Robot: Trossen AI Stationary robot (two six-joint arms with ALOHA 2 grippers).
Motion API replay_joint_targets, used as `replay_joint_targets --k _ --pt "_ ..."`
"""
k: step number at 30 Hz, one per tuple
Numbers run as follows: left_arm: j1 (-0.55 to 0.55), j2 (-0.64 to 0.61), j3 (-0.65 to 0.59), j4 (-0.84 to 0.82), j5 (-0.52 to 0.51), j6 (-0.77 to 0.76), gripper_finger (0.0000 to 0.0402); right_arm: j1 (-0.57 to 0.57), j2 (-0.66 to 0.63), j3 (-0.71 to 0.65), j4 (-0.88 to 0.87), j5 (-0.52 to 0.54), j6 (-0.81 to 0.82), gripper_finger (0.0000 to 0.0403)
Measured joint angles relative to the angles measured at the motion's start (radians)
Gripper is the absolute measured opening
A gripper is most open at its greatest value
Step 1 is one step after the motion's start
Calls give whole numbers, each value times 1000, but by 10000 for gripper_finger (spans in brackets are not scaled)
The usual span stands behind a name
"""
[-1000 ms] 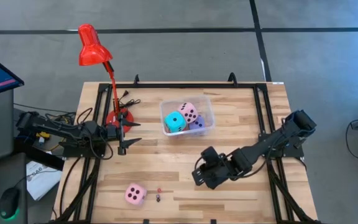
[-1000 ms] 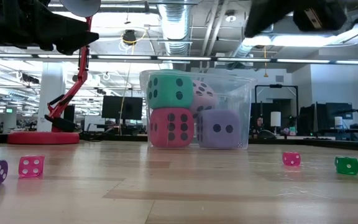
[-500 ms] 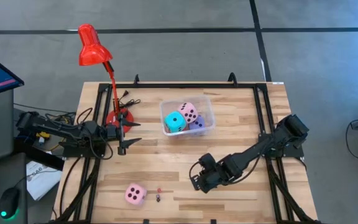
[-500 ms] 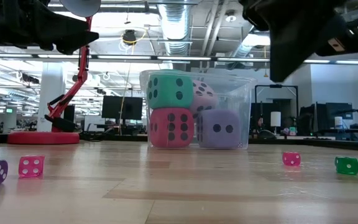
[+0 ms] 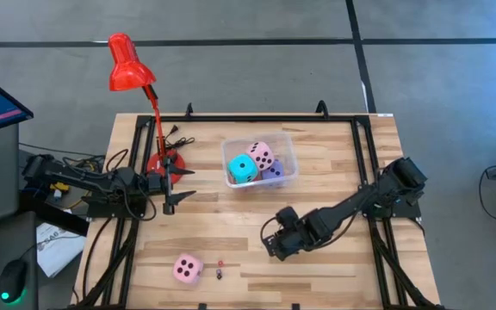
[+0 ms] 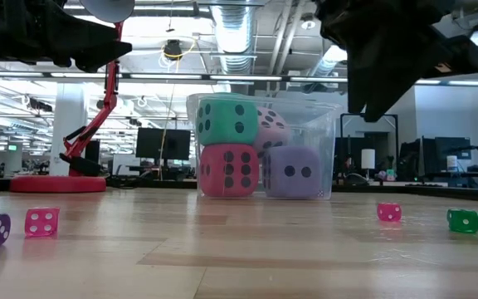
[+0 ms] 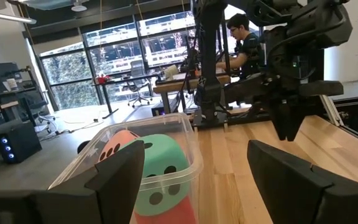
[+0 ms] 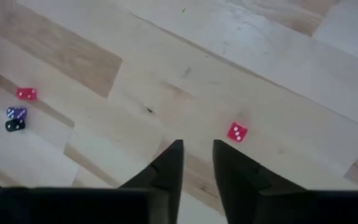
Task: Pick & Place Dice
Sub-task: Put the small red die into the transparent bin
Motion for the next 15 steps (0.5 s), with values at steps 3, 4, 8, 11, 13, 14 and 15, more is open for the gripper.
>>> replay_joint_targets --k 3,4,8,11,13,14,15 --pt "0 0 0 0 0 0 274 -13 0 0 -7 0 9 110" --pt "0 0 0 0 0 0 274 -15 0 0 -12 0 19 120" --pt "0 0 0 0 0 0 274 -19 0 0 -34 0 44 156" --pt "0 0 0 0 0 0 274 -16 0 0 -32 0 49 177" --pt "0 0 0 0 0 0 274 -11 0 0 -32 1 67 187" --pt "0 0 0 0 0 0 274 -8 0 0 -33 4 76 191" --pt "0 0 0 0 0 0 274 -6 0 0 -37 4 84 195"
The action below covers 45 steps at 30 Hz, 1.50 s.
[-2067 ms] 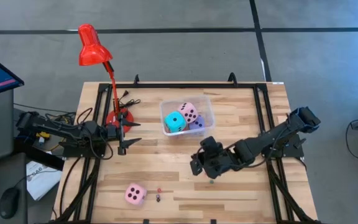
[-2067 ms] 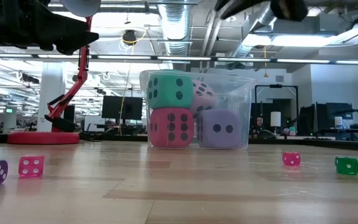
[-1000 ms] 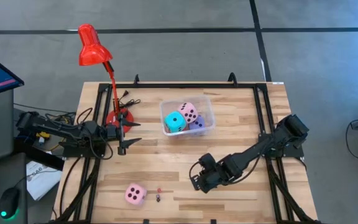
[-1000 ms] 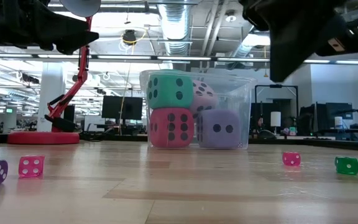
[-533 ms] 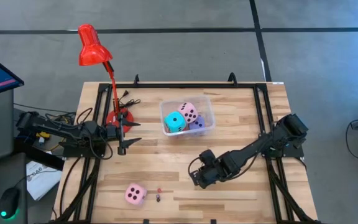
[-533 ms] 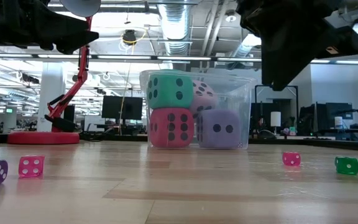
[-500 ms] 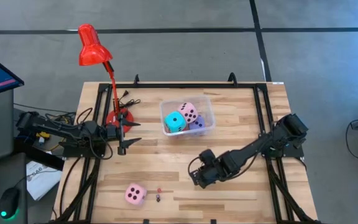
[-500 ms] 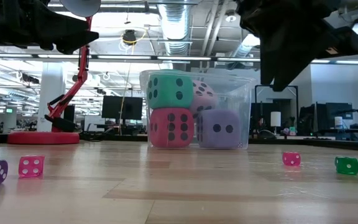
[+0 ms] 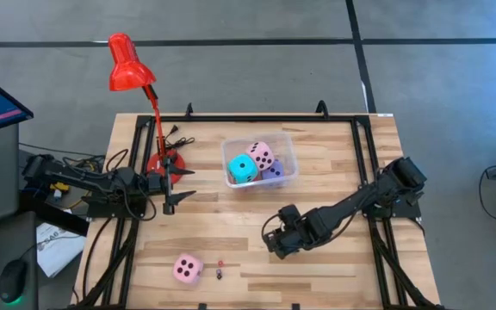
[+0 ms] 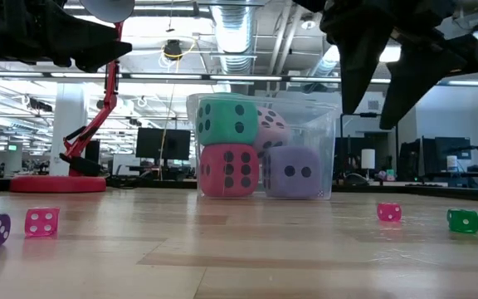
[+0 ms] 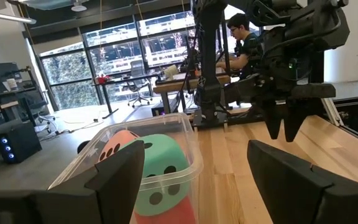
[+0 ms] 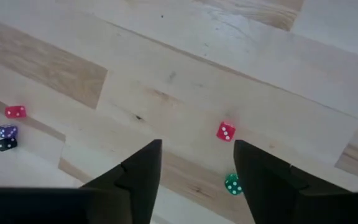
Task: Pick & Place Dice
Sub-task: Put the small red die into the transparent bin
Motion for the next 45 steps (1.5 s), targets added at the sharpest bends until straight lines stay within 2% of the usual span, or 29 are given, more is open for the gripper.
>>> replay_joint_targets --k 13,29,38,45 --pt "0 0 0 -2 0 0 274 15 132 -1 -27 -31 30 205" --pt "0 1 0 -8 0 0 274 8 168 -1 -7 -1 54 205" --pt "0 16 0 -5 0 0 274 9 212 0 -10 -27 65 205" --pt "0 27 0 -1 0 0 274 9 212 0 -8 -27 65 179"
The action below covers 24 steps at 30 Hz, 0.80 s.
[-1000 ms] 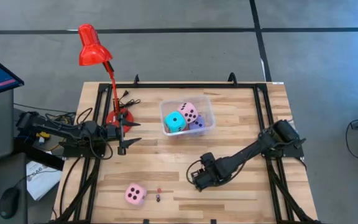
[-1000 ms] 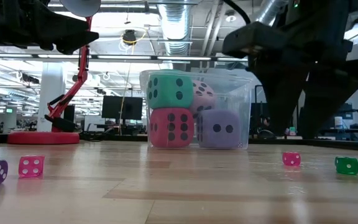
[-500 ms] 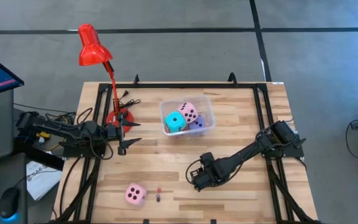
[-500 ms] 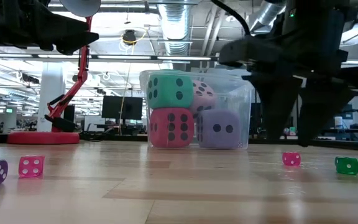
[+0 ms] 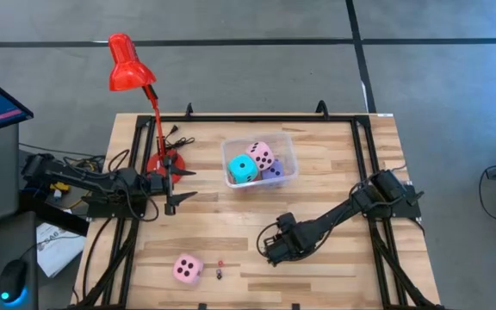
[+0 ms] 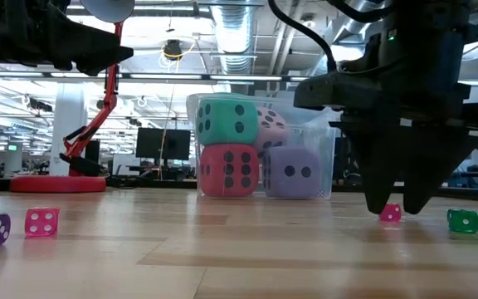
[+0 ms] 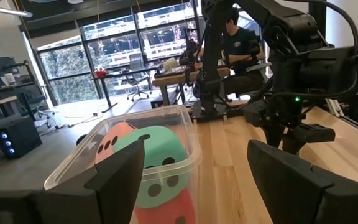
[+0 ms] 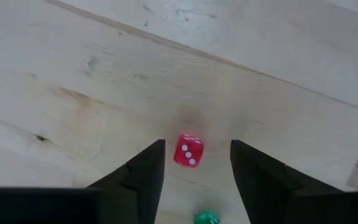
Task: Pick & Place Dice
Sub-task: Put the small red die into the transparent bin
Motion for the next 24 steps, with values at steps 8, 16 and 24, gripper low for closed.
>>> replay_joint_targets --k 8,16,24 --pt "0 -1 0 1 0 0 274 0 0 0 43 0 0 139" --pt "0 -1 0 1 0 0 274 0 0 0 46 0 5 135" --pt "0 -1 0 1 0 0 274 0 0 0 45 27 24 134"
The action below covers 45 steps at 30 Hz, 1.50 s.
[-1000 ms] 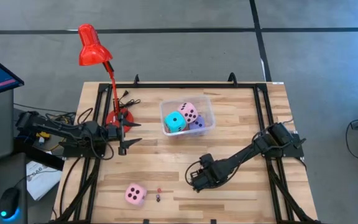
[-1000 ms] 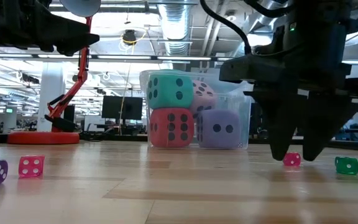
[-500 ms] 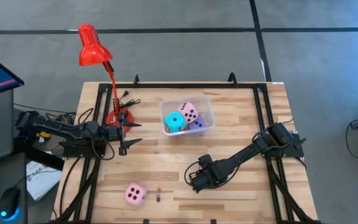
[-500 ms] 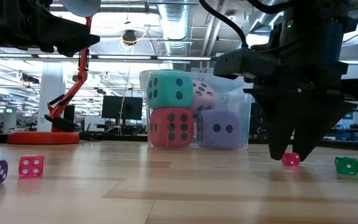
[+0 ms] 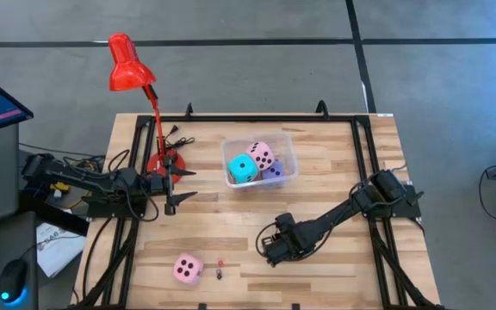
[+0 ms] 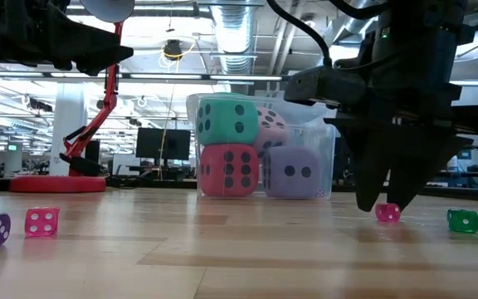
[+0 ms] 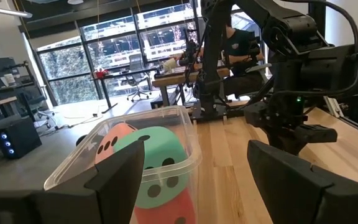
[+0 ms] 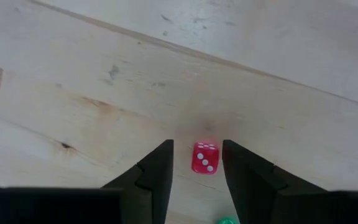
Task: Pick & Place Dice
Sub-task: Put the small red die into the transparent bin
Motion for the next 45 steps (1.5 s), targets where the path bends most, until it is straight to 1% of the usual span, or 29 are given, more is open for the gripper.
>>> replay_joint_targets --k 9,12,23,30,36,40,45 --pt "0 0 0 0 0 0 274 2 0 0 -27 6 13 134" --pt "0 0 0 0 0 0 274 2 0 0 -24 26 13 134" --pt "0 0 0 0 0 0 274 7 0 0 -24 26 13 134" --pt "0 0 0 0 0 0 274 33 -6 -58 40 44 84 134" --pt "0 0 0 0 0 0 274 32 -5 -56 39 36 65 134" --pt "0 0 0 0 0 0 274 25 -5 -56 40 27 53 120" --pt "0 0 0 0 0 0 274 25 -4 -57 35 24 53 80"
